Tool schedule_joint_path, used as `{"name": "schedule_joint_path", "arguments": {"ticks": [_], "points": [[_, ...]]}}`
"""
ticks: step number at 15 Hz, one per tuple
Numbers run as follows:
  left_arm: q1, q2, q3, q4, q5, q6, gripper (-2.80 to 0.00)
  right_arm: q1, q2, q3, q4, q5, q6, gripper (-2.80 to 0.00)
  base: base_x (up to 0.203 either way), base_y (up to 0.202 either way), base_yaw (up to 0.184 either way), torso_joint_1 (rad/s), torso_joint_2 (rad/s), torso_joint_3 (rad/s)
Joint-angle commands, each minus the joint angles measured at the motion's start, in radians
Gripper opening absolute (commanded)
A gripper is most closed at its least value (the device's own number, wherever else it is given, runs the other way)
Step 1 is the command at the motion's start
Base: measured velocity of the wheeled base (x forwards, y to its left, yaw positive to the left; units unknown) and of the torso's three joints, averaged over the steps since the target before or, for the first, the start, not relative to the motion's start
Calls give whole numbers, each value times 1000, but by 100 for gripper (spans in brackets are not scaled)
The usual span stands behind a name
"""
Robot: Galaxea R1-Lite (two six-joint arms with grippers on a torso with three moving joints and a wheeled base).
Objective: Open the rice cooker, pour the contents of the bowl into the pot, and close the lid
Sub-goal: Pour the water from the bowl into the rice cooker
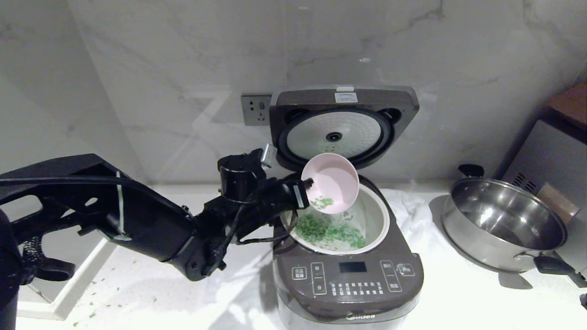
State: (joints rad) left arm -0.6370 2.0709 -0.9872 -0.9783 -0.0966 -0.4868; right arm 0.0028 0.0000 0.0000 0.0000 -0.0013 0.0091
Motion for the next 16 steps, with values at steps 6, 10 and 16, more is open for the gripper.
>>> {"name": "schedule_joint_path", "arguments": {"ticks": [6, 10, 16], "points": [[83, -231, -32, 439, 8, 90, -280, 0, 0, 2, 0, 0, 0, -280, 0, 0, 0, 0, 0, 0], [94, -339, -74, 750, 8, 152, -280, 0, 0, 2, 0, 0, 0, -280, 0, 0, 0, 0, 0, 0], [178, -435, -256, 1248, 1, 177, -280, 0, 0, 2, 0, 0, 0, -280, 0, 0, 0, 0, 0, 0]]}}
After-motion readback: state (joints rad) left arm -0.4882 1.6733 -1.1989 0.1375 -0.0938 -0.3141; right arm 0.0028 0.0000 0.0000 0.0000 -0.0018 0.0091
